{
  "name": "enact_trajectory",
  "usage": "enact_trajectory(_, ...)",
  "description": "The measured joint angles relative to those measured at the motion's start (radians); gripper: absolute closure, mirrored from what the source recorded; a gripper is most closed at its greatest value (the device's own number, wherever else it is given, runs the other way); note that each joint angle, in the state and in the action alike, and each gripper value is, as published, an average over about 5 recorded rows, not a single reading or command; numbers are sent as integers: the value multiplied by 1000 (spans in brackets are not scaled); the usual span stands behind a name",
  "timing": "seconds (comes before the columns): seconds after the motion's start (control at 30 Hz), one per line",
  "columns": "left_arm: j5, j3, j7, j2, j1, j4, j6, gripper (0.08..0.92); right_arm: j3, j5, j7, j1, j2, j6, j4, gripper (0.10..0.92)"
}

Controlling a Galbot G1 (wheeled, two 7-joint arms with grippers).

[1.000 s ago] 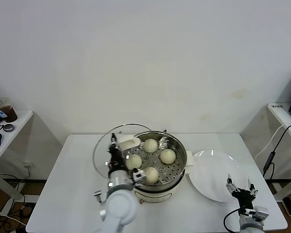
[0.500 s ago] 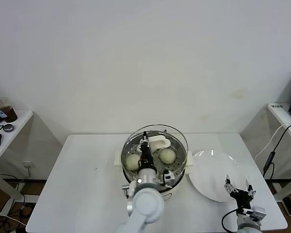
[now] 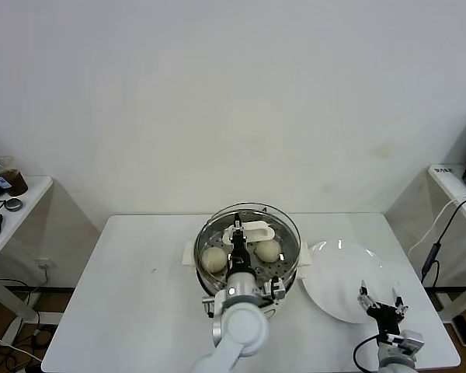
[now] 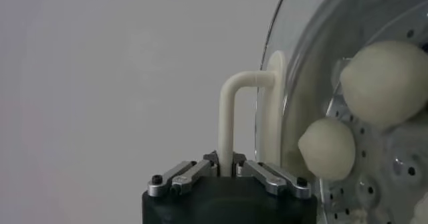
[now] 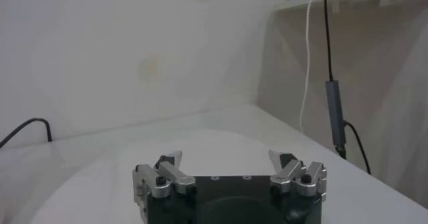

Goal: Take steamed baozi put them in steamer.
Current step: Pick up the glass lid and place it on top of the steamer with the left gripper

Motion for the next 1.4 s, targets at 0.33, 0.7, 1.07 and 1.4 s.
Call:
enact_trajectory(0.33,23,0,-2,-2,15,15,0,826,-3,-2,1,6,6,7,-11,203)
enact_trajectory(0.7,40,-5,5,-3,27,12,0,826,-3,-2,1,8,6,11,-17,203)
enact_trajectory(1.07,58,-1,20,-2,33,6,-1,826,-5,-4,1,9,9,13,-20,203)
enact_trajectory(1.4,69,5,43,1,28,6,0,826,-4,-4,1,10,8,14,-21,203)
